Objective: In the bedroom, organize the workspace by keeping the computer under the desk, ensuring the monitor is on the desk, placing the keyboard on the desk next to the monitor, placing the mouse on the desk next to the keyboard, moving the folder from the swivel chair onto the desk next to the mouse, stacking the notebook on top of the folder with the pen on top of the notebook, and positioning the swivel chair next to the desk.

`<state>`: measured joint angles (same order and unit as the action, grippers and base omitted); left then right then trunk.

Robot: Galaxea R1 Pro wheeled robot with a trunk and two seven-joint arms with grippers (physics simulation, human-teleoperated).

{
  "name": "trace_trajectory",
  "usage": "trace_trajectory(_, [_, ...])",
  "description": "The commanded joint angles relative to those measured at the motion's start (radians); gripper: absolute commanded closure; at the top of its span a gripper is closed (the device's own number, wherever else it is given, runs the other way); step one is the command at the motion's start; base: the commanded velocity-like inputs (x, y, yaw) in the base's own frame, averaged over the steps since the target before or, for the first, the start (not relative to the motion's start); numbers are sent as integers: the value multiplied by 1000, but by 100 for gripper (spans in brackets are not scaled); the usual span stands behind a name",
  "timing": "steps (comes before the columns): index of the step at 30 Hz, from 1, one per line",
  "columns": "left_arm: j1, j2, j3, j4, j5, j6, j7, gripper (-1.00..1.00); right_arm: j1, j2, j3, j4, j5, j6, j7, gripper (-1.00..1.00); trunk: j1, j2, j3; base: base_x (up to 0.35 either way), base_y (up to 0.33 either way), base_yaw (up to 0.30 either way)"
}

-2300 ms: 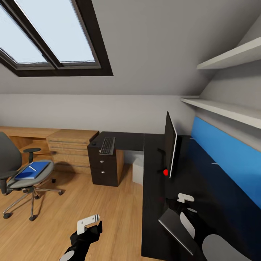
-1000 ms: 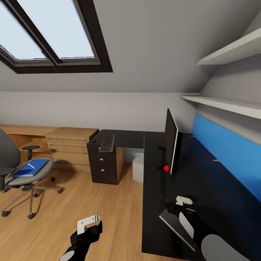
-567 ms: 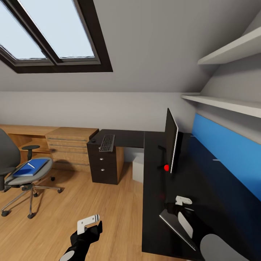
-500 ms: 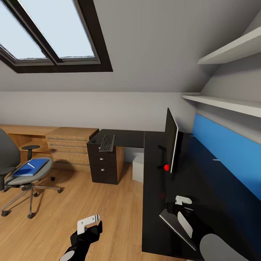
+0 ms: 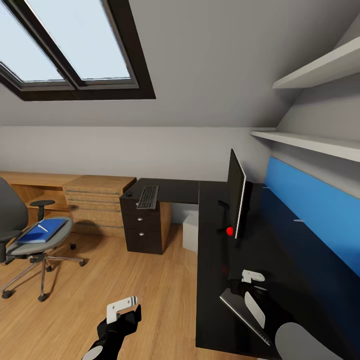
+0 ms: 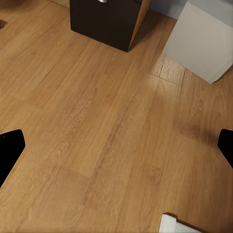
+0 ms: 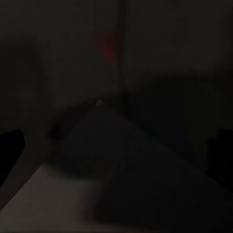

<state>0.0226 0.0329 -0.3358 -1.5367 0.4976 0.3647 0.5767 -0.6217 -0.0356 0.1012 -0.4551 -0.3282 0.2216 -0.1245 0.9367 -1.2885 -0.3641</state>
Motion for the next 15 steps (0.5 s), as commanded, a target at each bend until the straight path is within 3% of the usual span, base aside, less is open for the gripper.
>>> trace_trajectory(1, [0,1,-2,-2,7,2,8,-100,0,-1,6,10,-19,8,-10,-100,0,-1,-1,0,0,0])
trace_trajectory(15, [-1,6,-2,1,6,3,5,-100,0,-1,6,10,-19,8,-10,-100,0,-1,-1,0,0,0])
